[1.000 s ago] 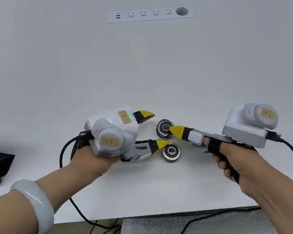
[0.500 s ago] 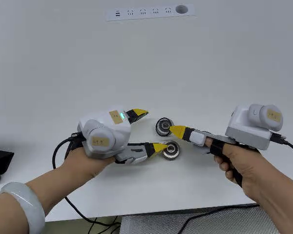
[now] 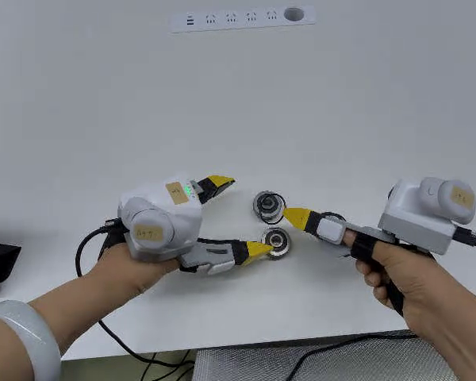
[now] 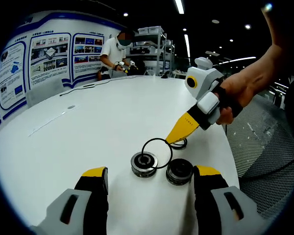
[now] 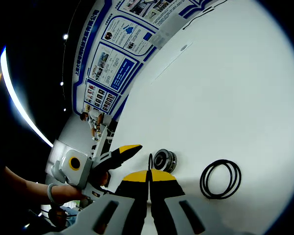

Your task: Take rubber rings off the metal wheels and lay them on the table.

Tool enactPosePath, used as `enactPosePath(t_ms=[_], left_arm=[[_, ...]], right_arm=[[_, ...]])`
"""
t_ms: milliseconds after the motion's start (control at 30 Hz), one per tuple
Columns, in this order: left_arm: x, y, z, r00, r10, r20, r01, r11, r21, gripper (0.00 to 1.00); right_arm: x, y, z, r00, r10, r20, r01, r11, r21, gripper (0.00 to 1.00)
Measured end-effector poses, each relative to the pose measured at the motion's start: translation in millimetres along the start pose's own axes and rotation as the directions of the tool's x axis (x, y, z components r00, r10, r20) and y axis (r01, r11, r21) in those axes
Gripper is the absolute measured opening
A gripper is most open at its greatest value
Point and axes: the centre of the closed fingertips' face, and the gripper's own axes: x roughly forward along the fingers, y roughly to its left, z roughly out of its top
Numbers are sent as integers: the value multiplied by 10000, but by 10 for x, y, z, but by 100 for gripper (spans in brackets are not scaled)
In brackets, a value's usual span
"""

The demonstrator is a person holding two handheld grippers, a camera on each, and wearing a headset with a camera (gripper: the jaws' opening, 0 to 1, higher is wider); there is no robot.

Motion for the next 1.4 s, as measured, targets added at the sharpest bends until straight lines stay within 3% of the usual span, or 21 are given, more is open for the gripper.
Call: enactPosePath(t_ms=[767, 1133, 1400], left_arm=[[-99, -31, -89, 9999, -111, 38, 112, 9996, -251, 87], [-159, -64, -107, 9998, -128, 122, 133, 9991, -406, 93], [-194, -77, -145, 9999, -93, 62, 96, 9985, -531, 93]], right_arm=[[-463, -371, 50, 9936, -962, 587, 935, 9945, 476, 2], [-541, -523, 16, 9881, -1417, 590, 1382, 9886, 601, 2], [-569, -548, 15, 9858, -1580, 574, 1574, 9874, 149, 2]])
